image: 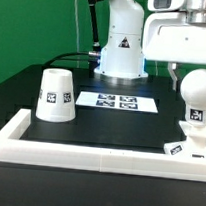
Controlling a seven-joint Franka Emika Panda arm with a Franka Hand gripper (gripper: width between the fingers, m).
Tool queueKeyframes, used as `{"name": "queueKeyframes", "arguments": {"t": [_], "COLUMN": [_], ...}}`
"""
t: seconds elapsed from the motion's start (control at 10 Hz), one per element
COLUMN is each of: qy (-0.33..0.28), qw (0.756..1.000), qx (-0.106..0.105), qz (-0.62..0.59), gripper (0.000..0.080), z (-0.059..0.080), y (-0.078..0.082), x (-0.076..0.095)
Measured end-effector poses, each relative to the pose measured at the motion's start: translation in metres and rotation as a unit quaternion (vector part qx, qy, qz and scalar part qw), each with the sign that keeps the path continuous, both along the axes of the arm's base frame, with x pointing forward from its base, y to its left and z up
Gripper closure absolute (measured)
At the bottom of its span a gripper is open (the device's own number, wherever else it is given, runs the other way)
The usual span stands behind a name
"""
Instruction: Assemble lamp
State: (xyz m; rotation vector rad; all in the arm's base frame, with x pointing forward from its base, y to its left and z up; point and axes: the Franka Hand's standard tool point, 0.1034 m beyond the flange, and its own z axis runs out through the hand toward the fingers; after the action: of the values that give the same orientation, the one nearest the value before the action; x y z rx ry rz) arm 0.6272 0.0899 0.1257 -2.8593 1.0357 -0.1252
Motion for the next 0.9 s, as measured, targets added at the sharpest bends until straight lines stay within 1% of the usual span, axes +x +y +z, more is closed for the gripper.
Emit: {"name": "queueKeyframes", "arguments": {"t": [0.1, 0.4, 0.5, 0.9], "qy": [0.003, 0.017, 0.024, 0.044], "qw": [0.999, 0.989, 0.980, 0.946], "qx": [0.002, 0.020, 0.030, 0.053], "qz": [-0.033, -0.147, -0.194, -0.316], "gripper": [0.0219, 0.0219, 0.0219, 0.0219], "z": [-0.0010, -0.0019, -0.0022, -0.0027], "y": [-0.0011, -0.0016, -0.0007, 0.0045], "x": [-0.0011, -0.0033, -0.0042, -0.0067]}}
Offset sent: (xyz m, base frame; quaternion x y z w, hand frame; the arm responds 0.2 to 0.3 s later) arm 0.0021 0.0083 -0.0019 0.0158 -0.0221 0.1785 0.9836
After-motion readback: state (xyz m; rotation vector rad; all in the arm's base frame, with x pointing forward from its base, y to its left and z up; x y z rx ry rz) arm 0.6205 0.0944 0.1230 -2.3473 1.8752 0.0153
